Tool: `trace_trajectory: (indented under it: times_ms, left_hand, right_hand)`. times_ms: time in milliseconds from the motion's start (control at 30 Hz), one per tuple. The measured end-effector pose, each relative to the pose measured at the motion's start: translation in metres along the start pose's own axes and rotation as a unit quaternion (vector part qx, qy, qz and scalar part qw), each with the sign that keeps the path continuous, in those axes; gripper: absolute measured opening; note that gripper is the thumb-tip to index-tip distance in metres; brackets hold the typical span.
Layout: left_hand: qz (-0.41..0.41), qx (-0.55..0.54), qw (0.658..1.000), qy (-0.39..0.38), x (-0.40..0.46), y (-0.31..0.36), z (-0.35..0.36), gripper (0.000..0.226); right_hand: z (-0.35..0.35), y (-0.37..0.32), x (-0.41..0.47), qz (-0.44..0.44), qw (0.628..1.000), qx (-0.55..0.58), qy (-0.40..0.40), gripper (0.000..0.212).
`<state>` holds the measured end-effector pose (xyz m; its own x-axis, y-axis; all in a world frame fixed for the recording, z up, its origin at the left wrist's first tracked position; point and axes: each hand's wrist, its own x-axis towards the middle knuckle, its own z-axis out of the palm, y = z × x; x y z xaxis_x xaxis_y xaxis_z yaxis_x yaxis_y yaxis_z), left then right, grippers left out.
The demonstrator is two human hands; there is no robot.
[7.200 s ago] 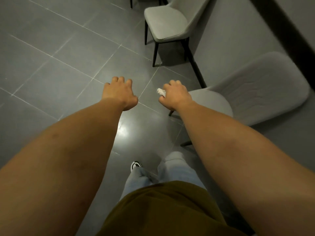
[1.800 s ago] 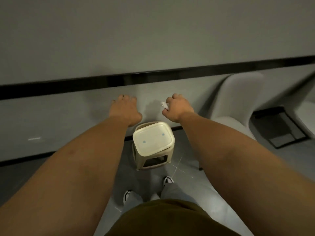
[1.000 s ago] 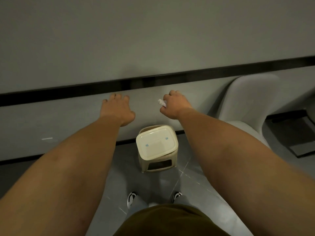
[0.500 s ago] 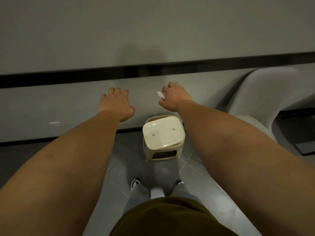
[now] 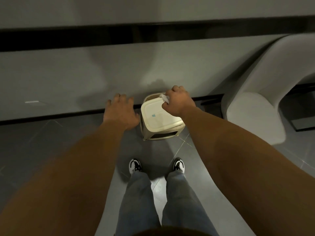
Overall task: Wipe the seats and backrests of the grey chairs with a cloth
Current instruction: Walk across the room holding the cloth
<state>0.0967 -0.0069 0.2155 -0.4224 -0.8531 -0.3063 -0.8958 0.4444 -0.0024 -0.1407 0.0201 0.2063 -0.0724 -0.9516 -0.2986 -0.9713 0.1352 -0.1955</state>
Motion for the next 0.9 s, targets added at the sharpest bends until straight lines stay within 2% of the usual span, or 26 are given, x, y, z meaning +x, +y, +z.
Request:
trace_trajectory:
  times_ms: [300, 567, 900]
  left_hand:
    - [0.02, -0.005, 0.999, 0.028, 0.041, 0.047, 0.103, 0.076]
    - [0.021, 0.021, 0.999, 0.023, 0.1, 0.069, 0.19, 0.081]
    - [0.047, 0.021, 0.998, 0.031, 0.168, 0.093, 0.26, 0.078]
  right_hand:
    - [0.098, 0.062, 0.047, 0.016, 1.0, 0.003, -0.009, 0.042]
    - [0.172, 0.114, 0.099, 0.017, 1.0, 0.011, 0.01, 0.042]
    - [0.254, 0.153, 0.158, 0.008, 1.0, 0.005, -0.012, 0.052]
